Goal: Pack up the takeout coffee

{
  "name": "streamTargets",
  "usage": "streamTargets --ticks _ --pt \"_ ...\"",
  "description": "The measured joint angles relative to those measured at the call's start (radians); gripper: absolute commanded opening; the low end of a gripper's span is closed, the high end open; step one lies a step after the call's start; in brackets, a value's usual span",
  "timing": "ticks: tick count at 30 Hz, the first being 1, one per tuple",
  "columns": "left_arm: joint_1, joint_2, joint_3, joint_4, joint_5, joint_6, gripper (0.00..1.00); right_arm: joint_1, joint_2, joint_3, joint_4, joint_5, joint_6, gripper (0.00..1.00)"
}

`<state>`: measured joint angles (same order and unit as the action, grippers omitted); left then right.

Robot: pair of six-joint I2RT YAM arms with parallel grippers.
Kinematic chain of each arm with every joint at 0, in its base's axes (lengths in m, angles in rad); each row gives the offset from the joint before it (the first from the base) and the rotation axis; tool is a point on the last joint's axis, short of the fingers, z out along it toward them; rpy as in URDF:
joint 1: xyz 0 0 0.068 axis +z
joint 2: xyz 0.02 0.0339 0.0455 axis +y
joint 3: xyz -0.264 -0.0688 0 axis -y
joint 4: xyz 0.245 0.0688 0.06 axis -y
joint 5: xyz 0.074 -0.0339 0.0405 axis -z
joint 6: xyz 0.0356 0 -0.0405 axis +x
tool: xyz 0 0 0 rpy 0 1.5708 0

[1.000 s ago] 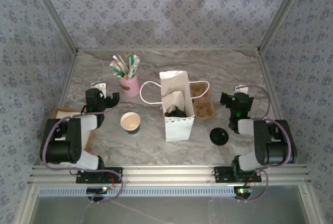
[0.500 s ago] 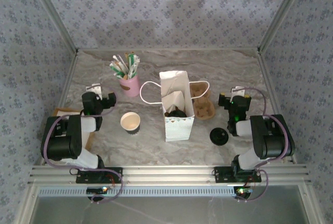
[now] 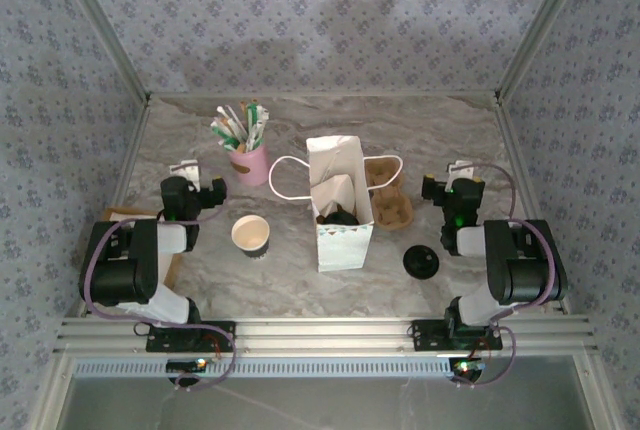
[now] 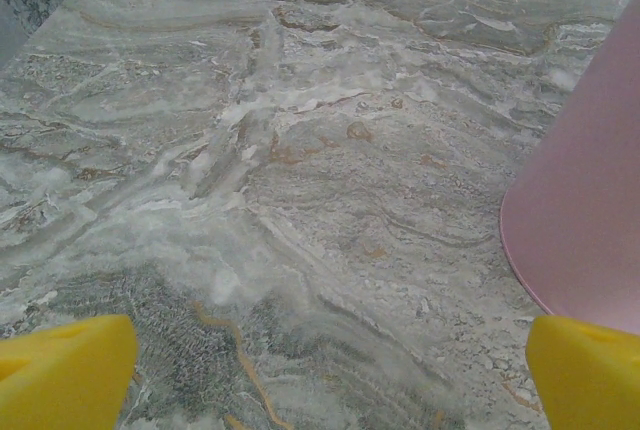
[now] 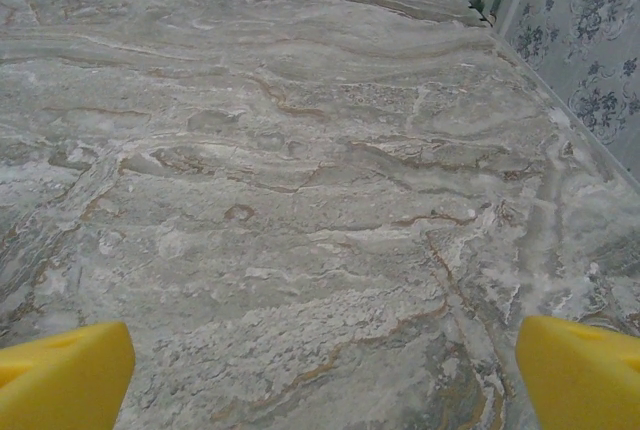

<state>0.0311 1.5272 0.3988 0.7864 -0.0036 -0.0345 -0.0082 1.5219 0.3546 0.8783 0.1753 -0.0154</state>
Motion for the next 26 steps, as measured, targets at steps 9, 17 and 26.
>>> streamTargets --ticks 9,17,26 --pt "0.002 0.001 0.000 0.000 0.008 0.000 0.99 -0.002 0.000 0.002 -0.017 -0.019 0.000 1.00" --pt "0.001 0.001 0.000 0.000 0.007 0.000 0.99 -0.002 0.000 0.002 -0.019 -0.026 0.000 1.00" --pt "0.001 0.001 0.000 0.000 0.007 0.000 0.99 -0.003 0.000 0.006 -0.034 -0.072 -0.001 1.00"
